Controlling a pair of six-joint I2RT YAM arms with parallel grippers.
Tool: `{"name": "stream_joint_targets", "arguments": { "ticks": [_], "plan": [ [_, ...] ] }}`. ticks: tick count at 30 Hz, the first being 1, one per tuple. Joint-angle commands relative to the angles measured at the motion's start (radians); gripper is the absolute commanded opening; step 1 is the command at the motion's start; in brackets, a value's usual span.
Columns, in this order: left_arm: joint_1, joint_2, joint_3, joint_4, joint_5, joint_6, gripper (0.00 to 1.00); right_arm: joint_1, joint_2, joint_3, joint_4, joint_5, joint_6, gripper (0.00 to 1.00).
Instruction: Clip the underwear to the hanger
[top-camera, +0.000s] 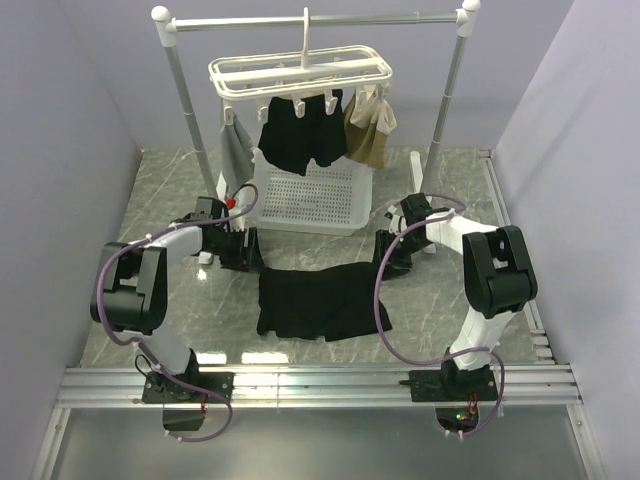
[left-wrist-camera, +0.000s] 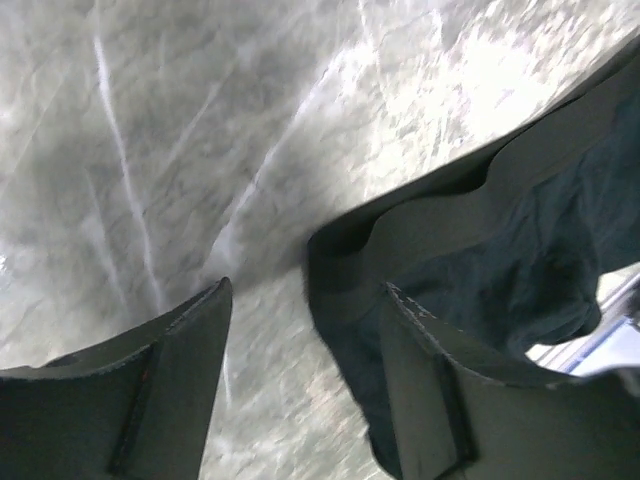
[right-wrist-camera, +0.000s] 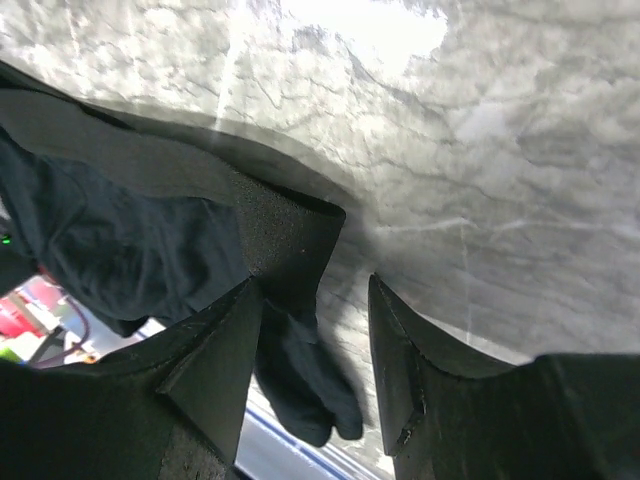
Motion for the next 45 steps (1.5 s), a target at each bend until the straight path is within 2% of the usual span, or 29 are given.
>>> {"name": "stream_joint_targets", "arguments": {
  "ticks": [1,6,16,19,23,33,40,43,45],
  "plan": [
    [0.0,0.044,0.03,0.074,0.05,-0.059,0.65,-0.005,0.028,0.033,0.042,-0.037,0.015,0.54],
    [0.0,0.107,0.037,0.087,0.086,-0.099,0.55,-0.005,0.048,0.043,0.047,-0.079,0.014,0.54],
    [0.002,0.108,-0.003,0.079,0.056,-0.107,0.47,-0.005,0.076,0.062,0.079,-0.076,0.04,0.55],
    [0.002,0.094,-0.011,0.058,0.027,-0.09,0.49,-0.006,0.067,0.06,0.086,-0.076,0.041,0.57],
    [0.009,0.071,-0.039,0.052,0.026,-0.093,0.57,-0.006,0.031,0.057,0.102,-0.105,0.055,0.64],
    [0.062,0.037,-0.049,0.021,0.035,-0.12,0.58,-0.006,0.028,0.048,0.139,-0.088,0.095,0.65],
    [0.062,0.054,-0.059,0.003,0.053,-0.137,0.56,-0.008,0.05,0.046,0.151,-0.068,0.092,0.52],
    [0.059,0.077,-0.071,0.029,0.061,-0.15,0.52,-0.006,0.05,0.049,0.154,-0.071,0.094,0.45],
    [0.054,0.104,-0.066,0.032,0.064,-0.143,0.45,-0.008,0.048,0.051,0.151,-0.074,0.089,0.41]
  ]
}}
